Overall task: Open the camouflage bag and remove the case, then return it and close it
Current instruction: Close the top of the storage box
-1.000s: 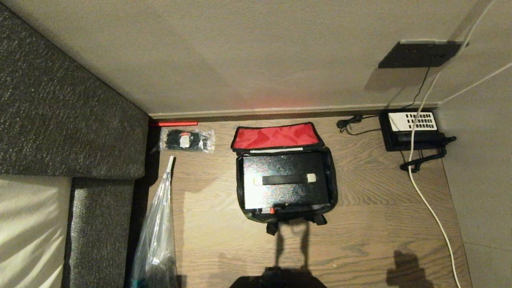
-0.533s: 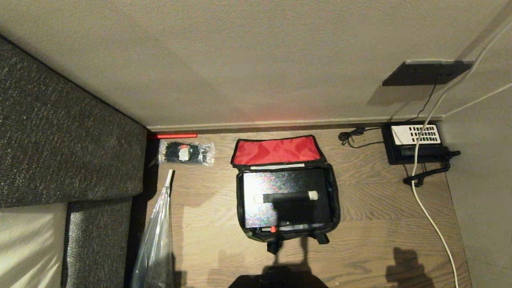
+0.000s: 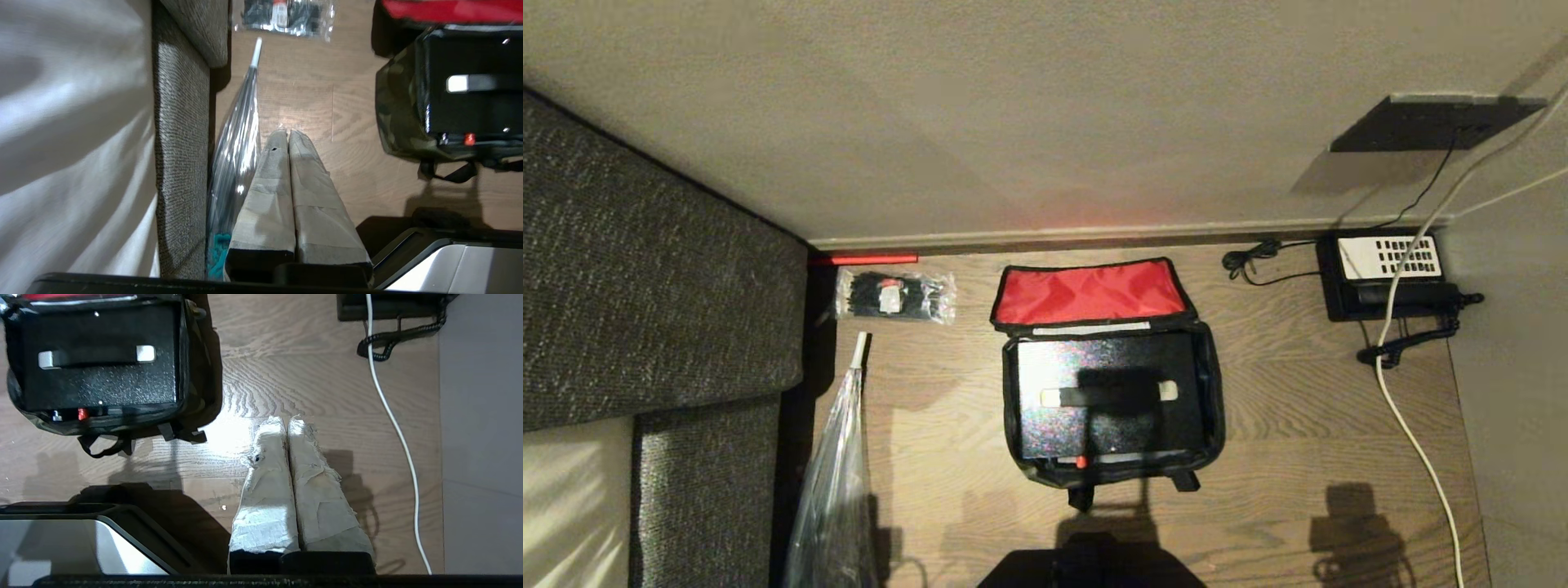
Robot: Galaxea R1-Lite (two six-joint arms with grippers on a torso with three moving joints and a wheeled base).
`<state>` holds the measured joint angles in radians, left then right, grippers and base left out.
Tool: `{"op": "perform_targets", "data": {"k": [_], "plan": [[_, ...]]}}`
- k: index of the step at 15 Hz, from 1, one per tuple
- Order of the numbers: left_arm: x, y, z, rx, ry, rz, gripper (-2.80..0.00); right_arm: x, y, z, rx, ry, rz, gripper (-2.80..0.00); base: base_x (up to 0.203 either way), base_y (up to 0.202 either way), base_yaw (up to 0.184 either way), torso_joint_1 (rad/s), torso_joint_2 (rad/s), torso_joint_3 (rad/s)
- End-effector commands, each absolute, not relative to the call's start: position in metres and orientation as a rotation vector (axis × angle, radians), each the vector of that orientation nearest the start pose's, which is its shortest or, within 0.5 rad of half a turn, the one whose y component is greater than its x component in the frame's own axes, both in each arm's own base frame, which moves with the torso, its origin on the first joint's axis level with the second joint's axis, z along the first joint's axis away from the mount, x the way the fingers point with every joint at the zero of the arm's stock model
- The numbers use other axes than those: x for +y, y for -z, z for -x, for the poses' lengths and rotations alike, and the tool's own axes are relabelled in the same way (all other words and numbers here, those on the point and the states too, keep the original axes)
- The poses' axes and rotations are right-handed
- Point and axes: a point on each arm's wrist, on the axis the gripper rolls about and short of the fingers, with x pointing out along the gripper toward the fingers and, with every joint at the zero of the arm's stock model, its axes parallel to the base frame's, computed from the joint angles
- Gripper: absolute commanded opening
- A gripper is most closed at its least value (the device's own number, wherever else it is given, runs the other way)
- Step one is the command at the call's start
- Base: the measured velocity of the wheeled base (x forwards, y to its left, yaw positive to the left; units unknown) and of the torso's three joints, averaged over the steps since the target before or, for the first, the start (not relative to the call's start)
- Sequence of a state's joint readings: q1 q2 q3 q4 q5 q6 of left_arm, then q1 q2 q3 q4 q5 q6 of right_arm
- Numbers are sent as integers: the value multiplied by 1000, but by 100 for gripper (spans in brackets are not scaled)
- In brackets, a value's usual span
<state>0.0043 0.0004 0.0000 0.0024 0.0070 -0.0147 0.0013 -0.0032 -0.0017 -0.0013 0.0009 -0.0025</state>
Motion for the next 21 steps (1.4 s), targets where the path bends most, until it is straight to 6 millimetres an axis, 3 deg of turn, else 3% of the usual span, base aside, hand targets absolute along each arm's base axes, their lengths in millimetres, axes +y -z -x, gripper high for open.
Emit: {"op": "perform_targets", "data": {"k": [1, 16, 21], "plan": [[0, -74, 23, 6, -12, 14, -280, 0, -76, 23, -8, -3, 3, -280, 0, 0, 0, 0, 0, -195], [0, -74, 23, 6, -12, 17, -280, 0, -76, 23, -6, -3, 3, -280, 0, 0, 0, 2, 2, -199], [0, -74, 23, 6, -12, 14, -280, 0, -76, 23, -2, -4, 38, -280, 0, 0, 0, 0, 0, -45]]}}
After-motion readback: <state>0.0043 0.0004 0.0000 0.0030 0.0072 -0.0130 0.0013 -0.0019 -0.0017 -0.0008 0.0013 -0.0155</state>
